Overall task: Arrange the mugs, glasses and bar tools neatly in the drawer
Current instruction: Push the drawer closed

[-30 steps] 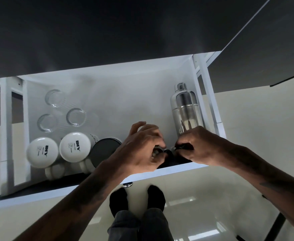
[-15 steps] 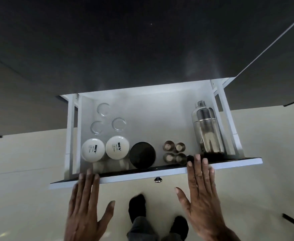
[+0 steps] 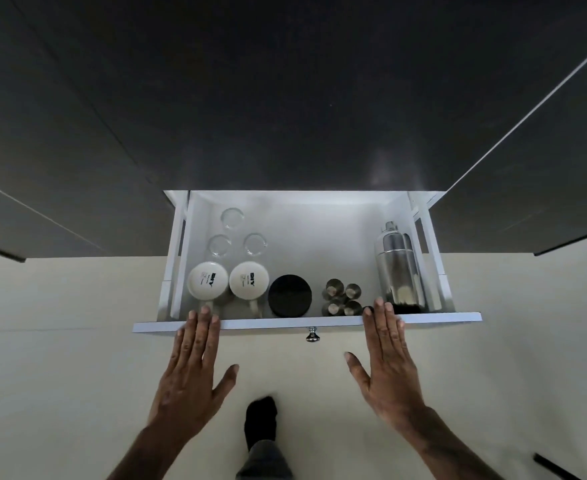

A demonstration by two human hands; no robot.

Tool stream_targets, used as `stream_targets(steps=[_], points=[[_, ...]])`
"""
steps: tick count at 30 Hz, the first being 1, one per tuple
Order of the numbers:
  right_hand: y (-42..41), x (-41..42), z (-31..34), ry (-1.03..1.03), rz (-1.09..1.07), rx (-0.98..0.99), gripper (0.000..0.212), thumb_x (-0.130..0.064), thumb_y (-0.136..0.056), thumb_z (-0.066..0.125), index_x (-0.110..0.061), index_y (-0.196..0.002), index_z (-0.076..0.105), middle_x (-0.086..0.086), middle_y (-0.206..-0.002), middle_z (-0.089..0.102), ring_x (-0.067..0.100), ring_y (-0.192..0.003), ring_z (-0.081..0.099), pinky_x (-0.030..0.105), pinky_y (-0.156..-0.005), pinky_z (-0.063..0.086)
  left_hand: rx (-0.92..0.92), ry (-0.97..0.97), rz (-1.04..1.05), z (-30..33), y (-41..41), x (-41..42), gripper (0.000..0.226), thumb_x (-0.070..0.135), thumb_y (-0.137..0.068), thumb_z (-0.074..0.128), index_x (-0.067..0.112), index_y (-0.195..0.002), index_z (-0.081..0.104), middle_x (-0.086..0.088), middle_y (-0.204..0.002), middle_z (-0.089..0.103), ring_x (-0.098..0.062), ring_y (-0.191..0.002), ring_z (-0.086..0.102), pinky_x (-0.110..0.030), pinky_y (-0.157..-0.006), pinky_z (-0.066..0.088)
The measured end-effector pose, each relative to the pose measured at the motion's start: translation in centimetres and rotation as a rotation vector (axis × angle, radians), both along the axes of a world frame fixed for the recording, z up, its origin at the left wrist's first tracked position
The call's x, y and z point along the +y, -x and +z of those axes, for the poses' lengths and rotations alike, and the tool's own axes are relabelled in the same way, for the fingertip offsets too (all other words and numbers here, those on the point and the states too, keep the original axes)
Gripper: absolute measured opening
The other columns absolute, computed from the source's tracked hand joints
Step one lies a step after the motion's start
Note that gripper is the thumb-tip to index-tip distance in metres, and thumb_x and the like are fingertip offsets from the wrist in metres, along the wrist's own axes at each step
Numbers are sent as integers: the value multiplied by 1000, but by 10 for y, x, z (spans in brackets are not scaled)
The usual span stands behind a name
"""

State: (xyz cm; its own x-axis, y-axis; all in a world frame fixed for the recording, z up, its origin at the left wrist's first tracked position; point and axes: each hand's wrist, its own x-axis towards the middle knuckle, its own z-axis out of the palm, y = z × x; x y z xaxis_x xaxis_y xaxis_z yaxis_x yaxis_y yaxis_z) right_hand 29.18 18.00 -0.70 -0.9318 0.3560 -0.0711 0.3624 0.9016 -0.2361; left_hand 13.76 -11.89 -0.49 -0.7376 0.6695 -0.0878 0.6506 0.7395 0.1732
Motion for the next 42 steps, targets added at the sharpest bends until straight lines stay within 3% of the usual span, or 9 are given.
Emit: stream_targets(steps=[14,23,27,30,32,36,38,40,42], points=[[87,41,-1,-18,-12,14,82,-45,-92,53,-2,-153,19,18,-163,11,31,-152,8,50,-120,24,-18,1,-28,-2,89,43,82,49,-90,47,-3,-150,26,-21,-161,17,-35,-151,14,-50,-119,22],[164,69,-4,-78,-111,-27,81,-54,-94,35,-9,-155,6,15,-164,1,31,-152,2,42,-123,11,20,38,52,-2,157,84,89,51,-86,47,1,-154,16,-19,-163,10,-35,-151,11,-46,-121,17],[191,48,-4,188,-385,56,83,-33,-95,51,-7,-155,0,13,-163,-13,32,-152,-8,39,-122,14,-140,-49,361,-1,155,104,96,42,-82,51,-1,-154,5,-23,-163,-2,-37,-151,-2,-46,-123,9],[220,35,13,586,-653,144,75,-18,-96,43,-15,-156,-4,5,-164,-17,33,-151,14,30,-105,39,-420,-282,502,5,158,120,96,21,-86,54,9,-154,-12,-8,-162,-22,-26,-150,-16,-38,-114,32],[243,40,17,782,-793,124,69,-16,-97,36,-20,-156,0,-1,-165,-9,27,-147,27,21,-94,33,-571,-440,614,12,173,135,95,5,-88,54,16,-155,-13,-1,-162,-23,-22,-152,-9,-26,-101,35],[273,52,7,999,-857,143,74,-15,-90,33,-33,-154,-1,-11,-164,11,14,-125,39,27,-110,28,-751,-553,741,13,204,159,88,0,-89,48,17,-155,-7,-6,-166,-10,-27,-149,20,-25,-108,31],[278,60,2,979,-813,100,68,-15,-89,32,-40,-149,12,-16,-134,48,7,-92,48,20,-85,35,-800,-563,767,15,212,164,83,-1,-87,47,17,-154,0,-16,-164,8,-19,-112,54,-21,-84,44],[282,67,-1,861,-751,38,48,-18,-93,32,-48,-130,28,-15,-79,39,6,-58,36,22,-61,28,-824,-570,745,15,217,167,81,-5,-87,45,17,-153,4,-11,-161,16,-10,-89,53,-15,-66,41],[280,72,10,807,-689,0,35,-22,-98,32,-42,-127,37,-8,-77,33,10,-60,30,23,-57,24,-844,-556,711,19,219,166,83,-9,-87,45,16,-155,5,3,-152,20,1,-71,40,-2,-49,34]])
